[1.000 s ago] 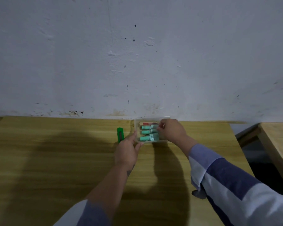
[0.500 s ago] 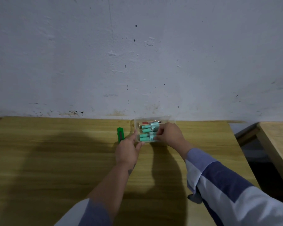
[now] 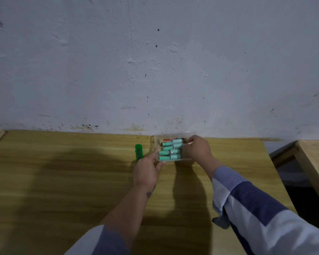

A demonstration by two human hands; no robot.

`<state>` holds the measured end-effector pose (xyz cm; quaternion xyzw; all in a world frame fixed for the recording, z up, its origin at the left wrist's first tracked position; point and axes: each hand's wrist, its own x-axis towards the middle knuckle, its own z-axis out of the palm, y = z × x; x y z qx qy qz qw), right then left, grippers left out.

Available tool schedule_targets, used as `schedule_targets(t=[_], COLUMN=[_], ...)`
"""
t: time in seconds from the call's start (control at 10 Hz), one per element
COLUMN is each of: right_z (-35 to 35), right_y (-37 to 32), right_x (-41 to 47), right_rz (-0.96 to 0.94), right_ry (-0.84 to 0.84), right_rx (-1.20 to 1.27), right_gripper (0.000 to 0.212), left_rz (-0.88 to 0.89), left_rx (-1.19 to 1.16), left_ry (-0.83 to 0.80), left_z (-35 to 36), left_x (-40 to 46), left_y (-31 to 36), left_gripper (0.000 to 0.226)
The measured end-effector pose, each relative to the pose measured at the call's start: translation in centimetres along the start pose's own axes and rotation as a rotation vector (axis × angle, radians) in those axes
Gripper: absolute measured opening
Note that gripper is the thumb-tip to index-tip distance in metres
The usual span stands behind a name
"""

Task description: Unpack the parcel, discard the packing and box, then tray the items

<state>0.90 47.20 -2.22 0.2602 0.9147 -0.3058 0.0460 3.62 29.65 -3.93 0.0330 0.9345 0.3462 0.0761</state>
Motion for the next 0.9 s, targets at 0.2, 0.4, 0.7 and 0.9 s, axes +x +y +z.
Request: schedule_targets(t=[0.2,0.4,0.7,0.9], right_z=[1.3,1.0,2.3,0.2], right_y=[0.0,0.3,0.5,1.9], right_x=[0.3,0.0,-0.5,-6.5], right_rz=[-0.037,-0.071,-0.16,-0.336], right_ry=[-0.094,-0.262,-0.205,0.003], right_rx=[-0.011,-0.024,-0.374,-0.102], right_gripper=[0.021,0.031,0.028,0.032], left_rz=[-0.002,-0.025,0.059,0.149], left_rx=[-0.034,-0.015,-0.036,-0.024], left_ry=[-0.006,-0.018,-0.228,-0.164], left_z=[0.1,0.2,-1.1,-3.1], left_x=[0.5,0.5,0.5,-2.7], left_y=[-0.3,-0.7,-0.5,-1.2], left_gripper=[0.056,0.054,0.057,0.056])
